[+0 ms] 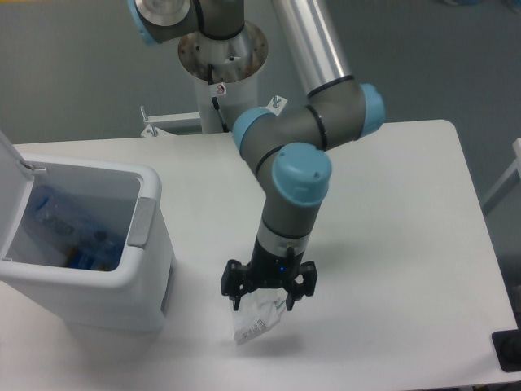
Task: Place the trash in the trash can
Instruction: 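Move the gripper to the white plastic bag and grasp it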
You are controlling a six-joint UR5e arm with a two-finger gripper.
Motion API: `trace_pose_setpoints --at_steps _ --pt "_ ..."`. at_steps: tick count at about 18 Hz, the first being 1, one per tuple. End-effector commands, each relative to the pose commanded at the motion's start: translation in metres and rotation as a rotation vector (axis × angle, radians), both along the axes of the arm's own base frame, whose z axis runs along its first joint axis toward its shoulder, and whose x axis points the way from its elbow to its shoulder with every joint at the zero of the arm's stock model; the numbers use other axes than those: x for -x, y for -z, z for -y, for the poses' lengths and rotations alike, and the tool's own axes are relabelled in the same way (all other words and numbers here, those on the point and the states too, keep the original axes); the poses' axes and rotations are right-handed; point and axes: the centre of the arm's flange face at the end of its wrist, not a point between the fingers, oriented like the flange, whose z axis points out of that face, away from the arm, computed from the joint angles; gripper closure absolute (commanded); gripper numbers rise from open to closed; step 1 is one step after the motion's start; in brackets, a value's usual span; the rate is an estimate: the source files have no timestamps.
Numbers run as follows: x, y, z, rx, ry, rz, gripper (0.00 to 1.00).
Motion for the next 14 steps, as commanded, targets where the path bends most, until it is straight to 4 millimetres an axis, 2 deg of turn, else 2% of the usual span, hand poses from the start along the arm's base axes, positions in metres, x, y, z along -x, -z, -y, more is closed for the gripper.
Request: trace_pose_setpoints --at_steps 5,10,12,14 --pt "-0.020 0.031 0.004 0.135 0.066 -0.059 0.00" --pt "-0.030 0.049 0.011 0.220 0.091 -0.095 0.01" --pt "-0.028 0.056 0.012 0.247 0.089 -0.106 0.06" --pt "-0.036 0.060 0.007 0.259 0.103 -0.111 0.12"
